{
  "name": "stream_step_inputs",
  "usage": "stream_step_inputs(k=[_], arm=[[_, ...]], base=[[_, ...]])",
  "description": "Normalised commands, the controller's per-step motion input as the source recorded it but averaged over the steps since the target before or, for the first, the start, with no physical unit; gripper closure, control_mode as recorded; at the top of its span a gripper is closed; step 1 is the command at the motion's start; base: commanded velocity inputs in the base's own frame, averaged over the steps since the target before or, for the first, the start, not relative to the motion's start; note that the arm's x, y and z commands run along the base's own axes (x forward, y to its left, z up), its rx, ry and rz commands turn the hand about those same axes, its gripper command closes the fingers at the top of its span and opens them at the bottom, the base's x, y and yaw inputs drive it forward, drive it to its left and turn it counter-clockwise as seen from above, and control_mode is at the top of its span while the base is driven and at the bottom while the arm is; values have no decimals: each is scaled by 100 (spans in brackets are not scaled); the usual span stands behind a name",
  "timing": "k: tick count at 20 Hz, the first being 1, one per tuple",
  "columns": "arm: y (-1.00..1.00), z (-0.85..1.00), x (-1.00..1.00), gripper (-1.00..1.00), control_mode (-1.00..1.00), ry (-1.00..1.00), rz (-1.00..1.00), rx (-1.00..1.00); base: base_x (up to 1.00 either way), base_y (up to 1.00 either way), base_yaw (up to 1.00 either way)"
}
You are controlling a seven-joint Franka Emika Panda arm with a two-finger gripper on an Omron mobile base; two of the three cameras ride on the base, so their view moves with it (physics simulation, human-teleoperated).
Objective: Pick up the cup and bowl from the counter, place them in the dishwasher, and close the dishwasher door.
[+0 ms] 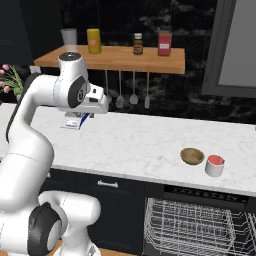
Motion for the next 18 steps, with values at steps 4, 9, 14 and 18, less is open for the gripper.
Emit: stream_step_inputs(k=[4,9,14,18], arm=[[2,-2,-31,-100,-100,0,8,0],[1,-2,-52,-100,-100,2,8,0],[-44,-14,-47,-100,-100,10,-2,1],[-63,-20,14,-100,-100,4,-7,0]], base=[[0,0,0],[0,0,0],[0,0,0],[0,0,0]])
